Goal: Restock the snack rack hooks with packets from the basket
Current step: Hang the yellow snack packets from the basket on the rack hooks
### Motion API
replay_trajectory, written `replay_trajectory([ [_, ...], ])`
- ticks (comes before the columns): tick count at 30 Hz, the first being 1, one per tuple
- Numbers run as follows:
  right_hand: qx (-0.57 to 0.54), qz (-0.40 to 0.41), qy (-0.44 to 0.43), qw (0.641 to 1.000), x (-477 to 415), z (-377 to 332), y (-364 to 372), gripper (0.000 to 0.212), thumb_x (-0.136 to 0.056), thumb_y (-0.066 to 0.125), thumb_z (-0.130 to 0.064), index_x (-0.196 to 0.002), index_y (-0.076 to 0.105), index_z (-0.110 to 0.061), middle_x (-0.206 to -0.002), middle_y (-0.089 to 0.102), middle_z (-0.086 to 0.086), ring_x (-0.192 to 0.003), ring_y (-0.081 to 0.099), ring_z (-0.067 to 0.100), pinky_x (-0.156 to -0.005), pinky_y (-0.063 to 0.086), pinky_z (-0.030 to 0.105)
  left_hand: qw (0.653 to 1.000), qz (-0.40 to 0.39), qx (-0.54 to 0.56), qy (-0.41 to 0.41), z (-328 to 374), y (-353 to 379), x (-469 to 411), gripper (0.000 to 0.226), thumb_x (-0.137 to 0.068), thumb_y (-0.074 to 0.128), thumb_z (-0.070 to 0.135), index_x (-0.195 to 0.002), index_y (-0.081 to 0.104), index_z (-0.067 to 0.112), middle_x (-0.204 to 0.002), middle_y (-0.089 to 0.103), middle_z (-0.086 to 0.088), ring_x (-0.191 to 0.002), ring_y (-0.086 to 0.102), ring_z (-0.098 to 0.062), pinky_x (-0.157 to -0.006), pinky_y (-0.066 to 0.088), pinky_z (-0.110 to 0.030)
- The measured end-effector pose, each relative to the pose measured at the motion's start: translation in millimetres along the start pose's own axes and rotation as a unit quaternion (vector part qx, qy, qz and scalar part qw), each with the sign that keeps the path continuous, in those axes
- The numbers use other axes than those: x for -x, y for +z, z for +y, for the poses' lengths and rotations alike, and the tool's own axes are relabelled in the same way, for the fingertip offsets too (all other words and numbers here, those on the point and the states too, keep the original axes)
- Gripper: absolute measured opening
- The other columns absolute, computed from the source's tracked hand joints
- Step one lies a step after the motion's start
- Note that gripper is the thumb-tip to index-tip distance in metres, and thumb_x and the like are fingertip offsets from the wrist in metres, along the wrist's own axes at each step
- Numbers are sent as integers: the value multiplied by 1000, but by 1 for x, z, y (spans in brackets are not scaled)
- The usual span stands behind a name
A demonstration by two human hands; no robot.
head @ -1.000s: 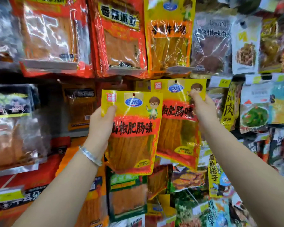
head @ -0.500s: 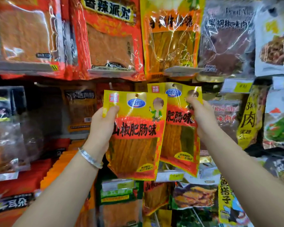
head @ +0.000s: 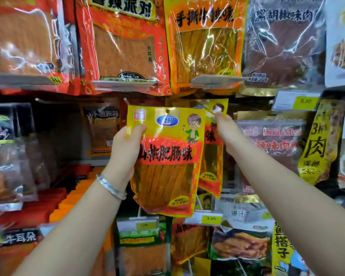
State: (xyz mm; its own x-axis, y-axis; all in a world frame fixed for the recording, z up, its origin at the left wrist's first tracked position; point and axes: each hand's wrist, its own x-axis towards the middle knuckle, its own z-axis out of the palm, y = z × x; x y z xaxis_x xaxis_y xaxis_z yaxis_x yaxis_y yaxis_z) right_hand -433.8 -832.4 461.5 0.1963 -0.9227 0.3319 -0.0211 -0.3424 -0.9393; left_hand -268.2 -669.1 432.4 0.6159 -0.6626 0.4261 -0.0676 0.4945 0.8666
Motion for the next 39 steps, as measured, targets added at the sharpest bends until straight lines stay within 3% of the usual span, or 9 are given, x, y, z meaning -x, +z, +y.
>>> replay_trajectory([
  [5,44,29,-59,997,3,3,-8,38,-100,36,-36,-129,46,-13,-121,54,8,-123,47,27,-83,34,24,1000,-9,17,-5,1,10,0,13,-90,57,30,-93,66,22,-83,75,-4,-75,72,-19,-52,54,-24],
  [8,-22,65,-145,987,31,6,-14,49,-93,39,-47,-135,43,-21,-134,47,-1,-128,41,17,-104,32,32,1000,-5,22,0,1,19,1,13,-90,57,28,-89,66,18,-80,74,-5,-71,72,-19,-51,53,-25],
  [12,-109,-17,-132,985,59,3,-14,32,-72,49,-68,-81,65,-42,-86,65,-17,-90,60,8,-83,45,35,999,-44,33,-1,3,35,6,13,-90,57,29,-88,66,19,-87,74,-8,-77,72,-23,-59,58,-31],
  [16,-82,15,-207,975,63,-1,-25,19,-87,55,-44,-70,64,-45,-60,60,-20,-60,56,1,-59,43,25,996,-37,-15,77,6,50,5,25,-88,62,13,-102,55,32,-98,71,2,-85,69,-8,-66,55,-23],
  [20,-49,56,-242,967,60,-3,-38,14,-83,55,-46,-71,62,-43,-62,59,-19,-62,54,2,-61,41,31,936,-73,-230,256,12,56,1,62,-92,53,13,-143,26,36,-148,30,10,-135,28,2,-110,25,-17],
  [23,-42,61,-257,964,53,-6,-45,21,-88,54,-40,-68,59,-37,-58,53,-21,-56,46,-2,-57,34,26,891,-147,-304,304,17,67,2,65,-92,42,19,-148,14,37,-152,11,22,-137,-1,15,-109,3,-10],
  [30,-7,72,-238,968,34,-14,-45,21,-94,53,-30,-74,54,-24,-69,54,-8,-64,51,9,-63,38,31,920,-176,-242,255,17,80,11,72,-89,44,20,-147,9,43,-140,13,40,-143,7,0,-117,15,-34],
  [33,4,71,-234,970,31,-16,-42,23,-93,53,-26,-70,51,-24,-64,52,-9,-54,48,0,-54,37,25,923,-174,-234,252,15,81,11,72,-89,43,18,-146,8,45,-147,16,31,-144,9,-2,-118,18,-44],
  [39,18,73,-226,971,33,-6,-48,30,-92,55,-28,-77,54,-3,-65,52,3,-56,48,11,-55,36,30,925,-181,-225,248,10,79,8,73,-88,43,19,-143,8,52,-151,22,24,-128,26,16,-103,27,-20],
])
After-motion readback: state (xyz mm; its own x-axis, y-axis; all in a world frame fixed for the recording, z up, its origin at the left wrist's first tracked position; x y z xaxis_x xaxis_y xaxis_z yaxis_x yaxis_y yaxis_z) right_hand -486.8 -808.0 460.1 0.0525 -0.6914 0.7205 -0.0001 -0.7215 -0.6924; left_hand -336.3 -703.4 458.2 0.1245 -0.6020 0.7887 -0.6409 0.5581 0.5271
